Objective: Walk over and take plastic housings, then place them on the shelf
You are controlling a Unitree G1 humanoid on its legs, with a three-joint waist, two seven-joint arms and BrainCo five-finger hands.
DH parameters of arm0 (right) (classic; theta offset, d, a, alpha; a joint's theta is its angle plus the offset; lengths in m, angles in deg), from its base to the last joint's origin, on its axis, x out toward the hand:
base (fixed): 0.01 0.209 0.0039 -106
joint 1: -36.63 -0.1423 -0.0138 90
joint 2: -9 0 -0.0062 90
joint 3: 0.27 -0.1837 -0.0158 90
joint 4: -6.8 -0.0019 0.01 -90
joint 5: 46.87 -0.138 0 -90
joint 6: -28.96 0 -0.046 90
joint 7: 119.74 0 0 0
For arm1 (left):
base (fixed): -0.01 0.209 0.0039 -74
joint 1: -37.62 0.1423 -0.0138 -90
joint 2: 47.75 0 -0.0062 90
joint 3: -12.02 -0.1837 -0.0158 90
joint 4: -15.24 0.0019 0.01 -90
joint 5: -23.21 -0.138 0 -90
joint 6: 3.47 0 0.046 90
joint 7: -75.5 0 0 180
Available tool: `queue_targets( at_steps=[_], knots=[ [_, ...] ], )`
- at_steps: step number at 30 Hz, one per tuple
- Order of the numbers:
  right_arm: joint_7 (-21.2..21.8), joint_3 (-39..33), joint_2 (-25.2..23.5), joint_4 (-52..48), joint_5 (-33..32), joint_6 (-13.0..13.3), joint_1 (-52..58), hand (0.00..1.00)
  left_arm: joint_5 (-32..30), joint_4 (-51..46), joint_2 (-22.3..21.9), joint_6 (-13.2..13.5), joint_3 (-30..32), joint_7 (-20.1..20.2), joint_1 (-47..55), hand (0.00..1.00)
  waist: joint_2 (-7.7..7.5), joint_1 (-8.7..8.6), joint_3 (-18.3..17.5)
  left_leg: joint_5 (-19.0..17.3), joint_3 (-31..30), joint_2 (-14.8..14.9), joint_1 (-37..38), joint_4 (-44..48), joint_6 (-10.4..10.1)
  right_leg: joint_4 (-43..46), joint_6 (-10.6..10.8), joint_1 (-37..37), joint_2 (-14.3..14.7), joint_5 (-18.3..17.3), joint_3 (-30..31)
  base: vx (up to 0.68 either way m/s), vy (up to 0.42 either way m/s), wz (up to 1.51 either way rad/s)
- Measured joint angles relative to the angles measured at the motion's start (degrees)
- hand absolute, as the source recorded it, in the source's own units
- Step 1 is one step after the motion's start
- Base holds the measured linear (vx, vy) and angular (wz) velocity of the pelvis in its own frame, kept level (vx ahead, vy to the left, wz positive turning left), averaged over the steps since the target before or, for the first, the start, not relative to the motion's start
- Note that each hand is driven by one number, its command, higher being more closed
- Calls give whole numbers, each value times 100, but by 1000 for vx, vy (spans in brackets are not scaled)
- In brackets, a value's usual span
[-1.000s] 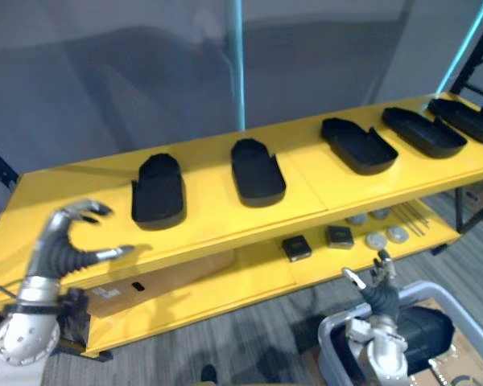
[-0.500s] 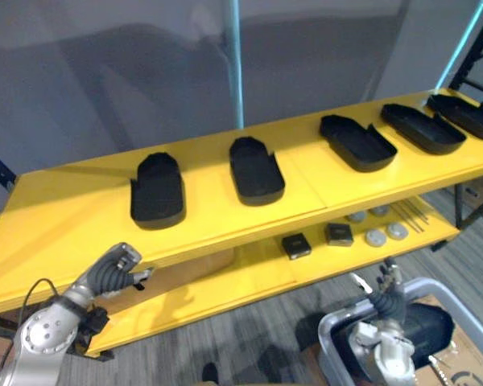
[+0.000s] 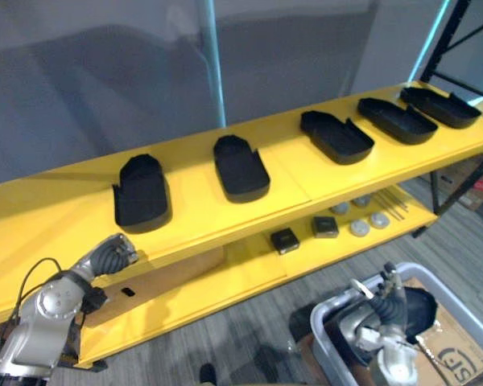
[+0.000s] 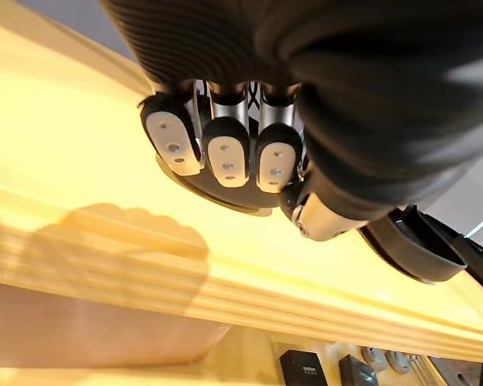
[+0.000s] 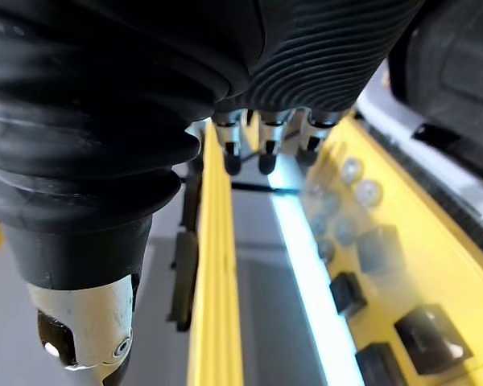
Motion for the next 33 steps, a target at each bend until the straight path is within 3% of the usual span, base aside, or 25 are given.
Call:
queue_targets(
  at_steps=[6, 10, 21, 33],
  knots=[
    [7, 12, 10, 1, 1, 1, -10, 0, -94, 368, 0, 0, -146, -7, -103, 100, 4, -45, -3, 11, 99, 1, -5, 0, 10, -17, 11, -72, -2, 55, 122, -5, 8, -9],
    [114, 70, 23, 33, 1, 1, -11, 0, -93, 694, 3, 2, -555, -9, -374, 100, -1, -104, -15, -9, 176, 19, 13, 0, -13, -107, 15, -65, 13, 127, 242, -22, 6, -10],
    [139, 167, 38, 154, 2, 20, -3, 0, -265, 1067, 86, 4, -954, -202, -558, 100, -179, -165, -129, -32, 336, 69, 96, 0, -29, -125, 13, -73, 18, 152, 405, 3, -3, -7],
    [153, 167, 38, 154, 2, 24, 3, 0, -322, 1435, 86, -2, -996, -455, -782, 100, -188, -262, -135, -25, 426, 117, 115, 0, -33, -239, -8, -70, 67, 245, 482, -3, -4, -3]
  ],
)
